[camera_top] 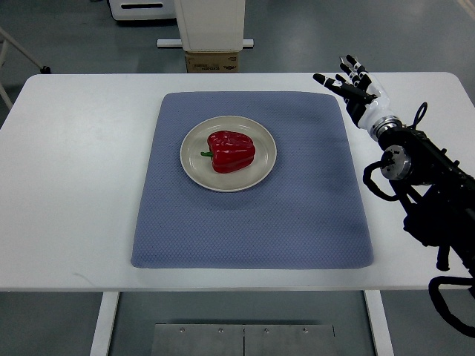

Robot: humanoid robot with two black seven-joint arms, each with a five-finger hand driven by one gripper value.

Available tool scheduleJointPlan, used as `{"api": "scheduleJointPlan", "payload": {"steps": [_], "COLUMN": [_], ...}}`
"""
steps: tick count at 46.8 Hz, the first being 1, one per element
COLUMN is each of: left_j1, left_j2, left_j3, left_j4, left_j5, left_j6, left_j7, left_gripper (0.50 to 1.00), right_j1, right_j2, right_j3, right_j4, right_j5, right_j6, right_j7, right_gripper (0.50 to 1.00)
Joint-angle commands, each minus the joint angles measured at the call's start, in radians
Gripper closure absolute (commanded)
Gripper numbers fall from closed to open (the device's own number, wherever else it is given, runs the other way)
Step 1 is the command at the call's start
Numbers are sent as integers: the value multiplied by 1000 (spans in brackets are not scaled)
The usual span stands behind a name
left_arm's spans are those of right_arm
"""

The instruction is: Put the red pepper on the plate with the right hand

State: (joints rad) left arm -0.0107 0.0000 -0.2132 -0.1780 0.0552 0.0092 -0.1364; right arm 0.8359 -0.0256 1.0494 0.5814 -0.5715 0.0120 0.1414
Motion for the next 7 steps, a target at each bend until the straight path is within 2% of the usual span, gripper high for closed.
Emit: {"api": "scheduleJointPlan", "payload": {"steps": [1, 7], "left_j1": [0, 0], "left_j2": [0, 0], "left_j3": [0, 0], "left_j4": [0, 0], "left_j5": [0, 0], "left_j6": [0, 0], "left_j7": [0, 0], "left_gripper": [500, 500], "right_j1": [-11, -24], "right_j2": [1, 3], "right_j3": [0, 0], "right_j4": [0, 0], "right_j5": [1, 2], "right_j6": [-1, 0], "right_j7": [3, 6], "right_gripper": [500, 500]}}
